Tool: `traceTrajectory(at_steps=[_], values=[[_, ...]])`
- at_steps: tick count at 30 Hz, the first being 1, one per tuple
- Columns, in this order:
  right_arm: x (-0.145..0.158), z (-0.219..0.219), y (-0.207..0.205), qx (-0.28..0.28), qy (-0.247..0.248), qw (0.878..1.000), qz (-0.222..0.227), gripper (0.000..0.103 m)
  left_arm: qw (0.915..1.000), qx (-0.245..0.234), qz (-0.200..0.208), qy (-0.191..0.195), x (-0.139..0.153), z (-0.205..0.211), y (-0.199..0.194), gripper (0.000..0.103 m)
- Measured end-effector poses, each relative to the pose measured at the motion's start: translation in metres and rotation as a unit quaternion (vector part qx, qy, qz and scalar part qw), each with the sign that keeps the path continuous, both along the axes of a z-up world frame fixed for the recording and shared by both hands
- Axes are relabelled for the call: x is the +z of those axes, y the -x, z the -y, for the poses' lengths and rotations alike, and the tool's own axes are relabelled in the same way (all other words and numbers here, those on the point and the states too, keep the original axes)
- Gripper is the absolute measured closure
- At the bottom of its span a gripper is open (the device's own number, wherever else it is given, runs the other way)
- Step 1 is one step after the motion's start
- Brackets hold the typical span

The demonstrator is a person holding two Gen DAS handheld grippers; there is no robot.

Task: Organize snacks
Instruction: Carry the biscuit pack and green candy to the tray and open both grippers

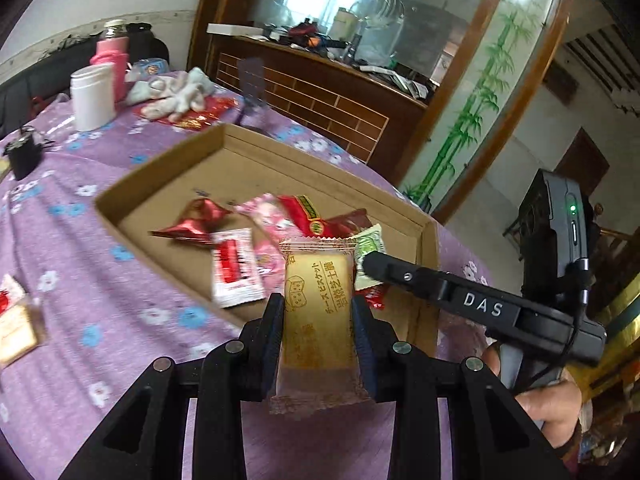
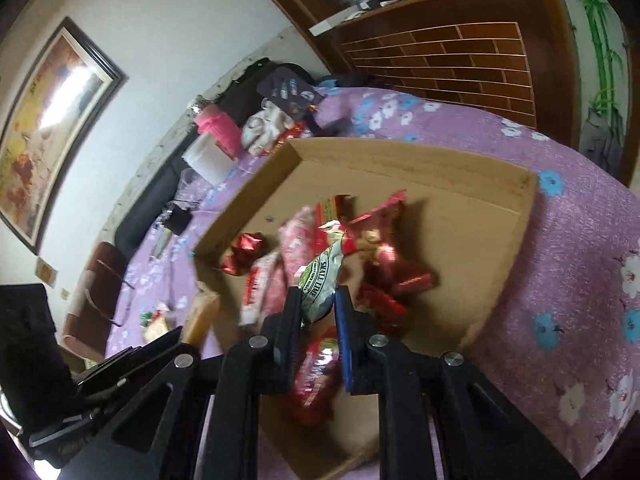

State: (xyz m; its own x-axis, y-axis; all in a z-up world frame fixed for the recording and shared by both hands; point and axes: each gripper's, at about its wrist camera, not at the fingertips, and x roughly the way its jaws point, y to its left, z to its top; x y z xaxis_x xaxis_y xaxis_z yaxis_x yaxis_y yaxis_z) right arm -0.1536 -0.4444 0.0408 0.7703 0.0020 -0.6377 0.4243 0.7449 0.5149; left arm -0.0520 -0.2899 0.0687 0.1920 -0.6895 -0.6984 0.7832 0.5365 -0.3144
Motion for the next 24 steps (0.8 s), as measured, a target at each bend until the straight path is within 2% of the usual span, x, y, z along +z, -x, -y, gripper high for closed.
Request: traceTrajectory(at_steps=[6, 9, 15, 24], values=[[-0.001, -0.002, 0.000, -0.008, 0.029, 0.999, -0.016, 0.087, 0.9999, 0.009, -0.004, -0.004, -0.013, 0.011, -0.006, 0.069], [-0.001, -0.007, -0.003, -0.006, 0.043, 0.999, -0.023, 0.086, 0.9999, 0.010, 0.005, -0.004, -0.015, 0.013, -0.006, 0.069], [0.001, -0.010, -0.006, -0.008, 0.060, 0.998, -0.030, 0.085, 0.9998, 0.020, -0.006, 0.003, -0.019, 0.011, -0.015, 0.069], [0.007, -0.006, 0.002, -0.022, 0.057, 0.998, -0.023, 0.083, 0.9994, 0.022, -0.023, 0.013, -0.020, 0.007, -0.019, 0.069]])
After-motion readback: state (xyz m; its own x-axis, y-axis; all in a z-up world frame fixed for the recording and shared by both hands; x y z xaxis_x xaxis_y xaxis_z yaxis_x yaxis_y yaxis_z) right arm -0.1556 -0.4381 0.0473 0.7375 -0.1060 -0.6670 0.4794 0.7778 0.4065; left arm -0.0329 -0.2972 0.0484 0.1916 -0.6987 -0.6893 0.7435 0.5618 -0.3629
